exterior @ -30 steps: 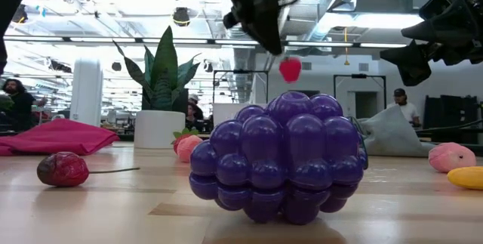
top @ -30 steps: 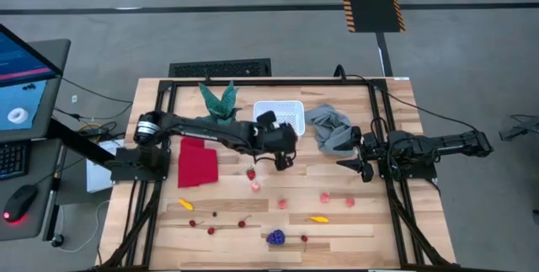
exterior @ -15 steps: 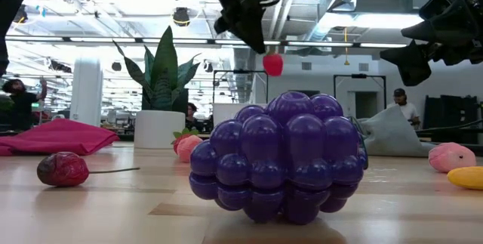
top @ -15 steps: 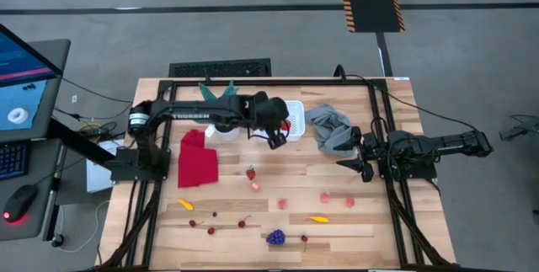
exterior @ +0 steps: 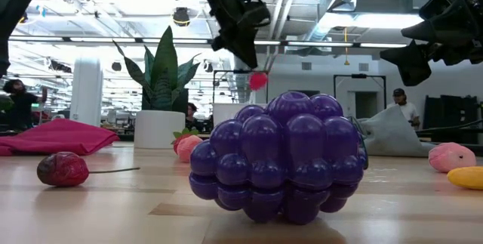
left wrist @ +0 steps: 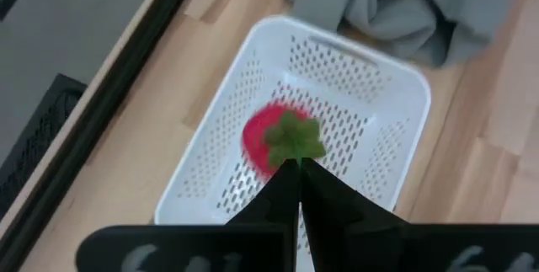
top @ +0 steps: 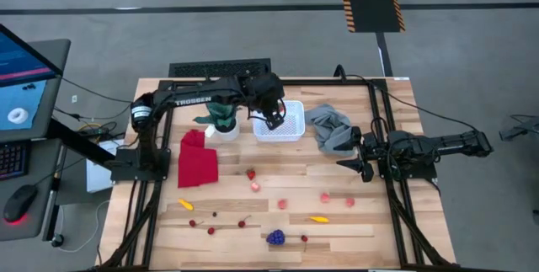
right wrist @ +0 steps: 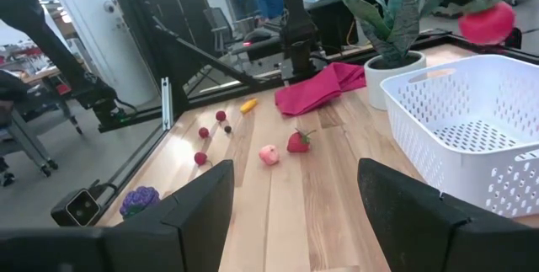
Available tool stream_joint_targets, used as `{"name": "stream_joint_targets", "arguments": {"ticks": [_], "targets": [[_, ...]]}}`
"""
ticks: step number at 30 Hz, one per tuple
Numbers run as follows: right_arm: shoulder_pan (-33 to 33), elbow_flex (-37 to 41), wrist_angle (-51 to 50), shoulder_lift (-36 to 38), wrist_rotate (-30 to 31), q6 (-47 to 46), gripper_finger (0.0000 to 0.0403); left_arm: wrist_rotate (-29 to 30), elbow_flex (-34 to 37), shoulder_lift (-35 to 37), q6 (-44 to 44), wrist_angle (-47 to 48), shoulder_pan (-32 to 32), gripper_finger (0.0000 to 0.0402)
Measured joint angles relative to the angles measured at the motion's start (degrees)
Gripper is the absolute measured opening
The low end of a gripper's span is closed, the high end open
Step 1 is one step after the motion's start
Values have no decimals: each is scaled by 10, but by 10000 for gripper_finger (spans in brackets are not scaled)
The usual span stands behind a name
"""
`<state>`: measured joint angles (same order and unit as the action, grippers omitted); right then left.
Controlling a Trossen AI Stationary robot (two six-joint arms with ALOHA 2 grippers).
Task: Pick and placing Produce into tupperware
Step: Put the red strawberry into the white bin
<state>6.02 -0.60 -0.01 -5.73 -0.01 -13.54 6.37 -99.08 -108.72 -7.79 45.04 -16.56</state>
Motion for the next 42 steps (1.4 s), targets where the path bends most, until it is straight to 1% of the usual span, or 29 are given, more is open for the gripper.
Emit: {"name": "stream_joint_targets", "arguments": {"ticks": [2, 7, 10, 12, 15, 17, 20, 26, 31, 35, 42], "targets": [[0, 0, 0, 0, 0, 0, 276, -24, 2, -9, 1, 4, -10, 0], [0, 0, 0, 0, 0, 0, 276, -37, 2, -29, 6, -5, -19, 0], [0, 0, 0, -2, 0, 0, 276, -62, 4, -44, 6, -2, -24, 0], [0, 0, 0, -7, 0, 0, 276, -66, 4, -54, 6, -18, -25, 0], [0, 0, 0, -12, 0, 0, 276, -86, 3, -73, 6, -15, -31, 0], [0, 0, 1, -13, 0, 0, 276, -88, 3, -87, 7, -19, -32, 0], [0, 0, 2, -15, 1, 0, 276, -91, 3, -93, 8, -23, -31, 0], [0, 0, 3, -14, 1, 0, 276, -130, 4, -107, -1, -15, -43, 0], [0, 0, 5, -18, 1, 0, 276, -134, 4, -106, -1, -10, -44, 0], [0, 0, 4, -19, 1, 0, 276, -160, 4, -106, -3, -10, -45, 0], [0, 0, 4, -19, 1, 0, 276, -168, 4, -129, -3, -18, -45, 0]]}}
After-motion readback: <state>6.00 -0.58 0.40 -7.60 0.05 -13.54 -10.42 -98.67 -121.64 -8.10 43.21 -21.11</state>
